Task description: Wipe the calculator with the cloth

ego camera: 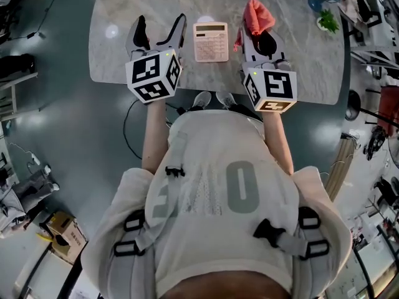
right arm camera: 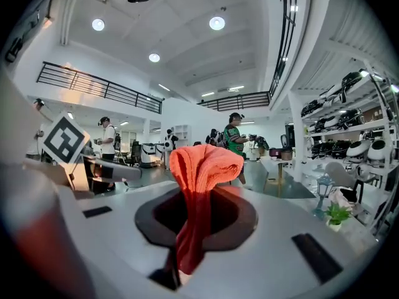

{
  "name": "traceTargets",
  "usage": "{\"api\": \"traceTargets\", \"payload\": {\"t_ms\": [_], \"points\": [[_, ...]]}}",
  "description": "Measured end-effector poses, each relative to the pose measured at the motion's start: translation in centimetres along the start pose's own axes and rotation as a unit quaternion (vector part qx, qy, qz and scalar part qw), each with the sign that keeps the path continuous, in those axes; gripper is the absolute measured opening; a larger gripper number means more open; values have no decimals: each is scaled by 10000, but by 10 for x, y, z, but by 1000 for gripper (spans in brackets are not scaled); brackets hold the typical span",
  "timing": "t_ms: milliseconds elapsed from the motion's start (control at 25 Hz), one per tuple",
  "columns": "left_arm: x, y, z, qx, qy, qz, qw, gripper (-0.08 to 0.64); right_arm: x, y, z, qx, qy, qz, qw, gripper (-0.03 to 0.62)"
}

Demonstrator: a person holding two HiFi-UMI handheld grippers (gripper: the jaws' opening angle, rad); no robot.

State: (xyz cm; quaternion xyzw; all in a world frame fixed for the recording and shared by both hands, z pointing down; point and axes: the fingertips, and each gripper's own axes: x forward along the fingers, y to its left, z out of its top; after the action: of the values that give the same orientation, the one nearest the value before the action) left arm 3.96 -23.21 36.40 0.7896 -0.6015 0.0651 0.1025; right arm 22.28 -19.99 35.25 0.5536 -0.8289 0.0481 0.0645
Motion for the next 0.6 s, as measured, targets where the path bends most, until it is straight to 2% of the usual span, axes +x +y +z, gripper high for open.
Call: {"api": "traceTargets", "payload": {"t_ms": [120, 200, 360, 520, 600], "points": [[3, 12, -39, -554, 430, 134, 9974, 389, -1, 7, -3, 58, 83, 79, 9999, 51], [5, 17, -70, -639, 825, 261, 9942, 391, -2, 10, -5, 77, 111, 126, 9998, 51], [8, 20, -132, -393, 1651, 466, 9844, 393, -2, 9, -12, 67, 189, 160, 9997, 51], [7, 17, -190, -239, 2618, 534, 9633, 393, -1, 9, -17, 84, 266, 157, 9995, 53], [6, 11, -210, -137, 2905, 440, 9558, 393, -2, 8, -20, 91, 299, 146, 9994, 54]]}}
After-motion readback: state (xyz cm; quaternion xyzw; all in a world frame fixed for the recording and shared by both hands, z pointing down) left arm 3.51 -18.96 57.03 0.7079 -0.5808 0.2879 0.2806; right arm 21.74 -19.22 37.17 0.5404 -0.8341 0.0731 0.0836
